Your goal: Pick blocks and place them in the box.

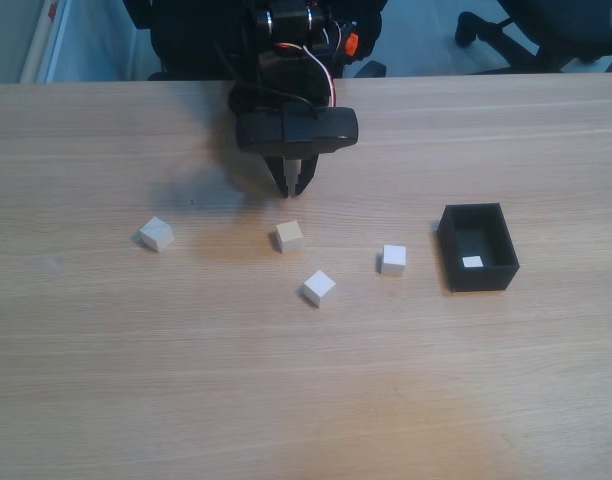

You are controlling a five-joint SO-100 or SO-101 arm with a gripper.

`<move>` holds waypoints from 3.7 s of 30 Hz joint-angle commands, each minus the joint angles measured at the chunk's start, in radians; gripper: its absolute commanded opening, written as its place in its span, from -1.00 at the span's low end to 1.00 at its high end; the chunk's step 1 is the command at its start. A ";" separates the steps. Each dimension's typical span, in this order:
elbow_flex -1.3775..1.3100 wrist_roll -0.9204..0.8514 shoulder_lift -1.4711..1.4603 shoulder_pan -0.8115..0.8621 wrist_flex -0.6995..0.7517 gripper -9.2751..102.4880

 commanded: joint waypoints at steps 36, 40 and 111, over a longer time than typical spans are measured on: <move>0.061 0.186 0.029 0.011 0.049 -0.83; 0.061 0.196 0.029 0.017 0.049 -0.83; -1.066 0.483 -1.431 -0.313 -0.474 -0.50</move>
